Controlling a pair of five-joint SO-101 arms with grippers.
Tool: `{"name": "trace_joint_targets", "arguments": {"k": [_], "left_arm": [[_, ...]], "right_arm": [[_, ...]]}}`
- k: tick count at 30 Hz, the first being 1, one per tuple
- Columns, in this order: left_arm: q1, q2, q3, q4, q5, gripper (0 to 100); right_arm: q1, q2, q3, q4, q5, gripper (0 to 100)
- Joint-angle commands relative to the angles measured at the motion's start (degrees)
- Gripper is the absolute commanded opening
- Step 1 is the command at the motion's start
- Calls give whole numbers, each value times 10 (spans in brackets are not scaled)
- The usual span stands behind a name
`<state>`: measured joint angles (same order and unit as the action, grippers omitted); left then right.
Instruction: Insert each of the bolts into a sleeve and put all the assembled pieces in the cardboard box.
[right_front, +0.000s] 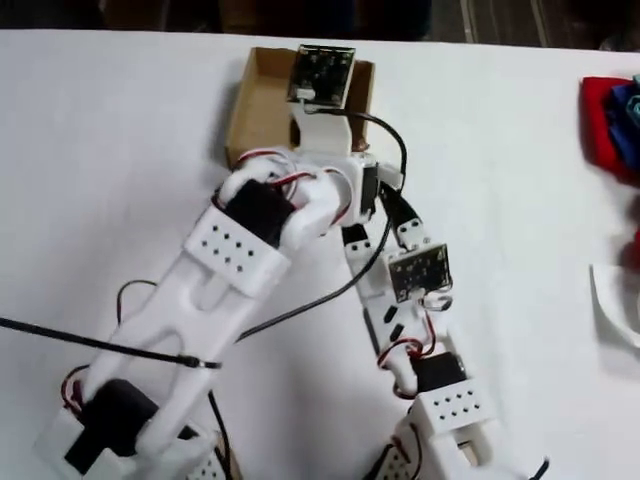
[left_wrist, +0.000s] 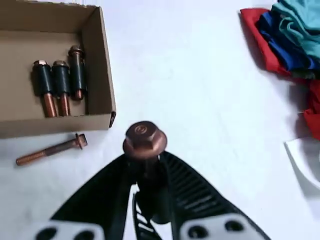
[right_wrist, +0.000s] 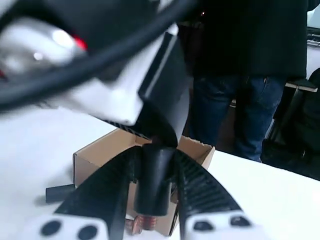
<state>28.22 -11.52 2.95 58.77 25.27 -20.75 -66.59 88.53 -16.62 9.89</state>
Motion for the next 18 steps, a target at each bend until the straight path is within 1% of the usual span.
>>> {"name": "trace_joint_targets", "arguments": {"k": [1,5,7,8,12,18], "left_arm": [[-4,0,-28,42,-6,100],[-5,-1,-30,78,-5,321],[-5,-2,-30,80,-4,404],[-5,-2,-31,79,-4,426],[-7,-2,-67,83,-4,438],[-51,-2,-153,84,-4,438]], "right_arm": [[4,-18,-10,-23,2,20],[4,-15,-10,-23,2,20],[4,-15,-9,-23,2,20],[4,-15,-9,-23,2,20],[4,-15,-9,-22,2,20],[4,-15,-5,-22,2,20]]}}
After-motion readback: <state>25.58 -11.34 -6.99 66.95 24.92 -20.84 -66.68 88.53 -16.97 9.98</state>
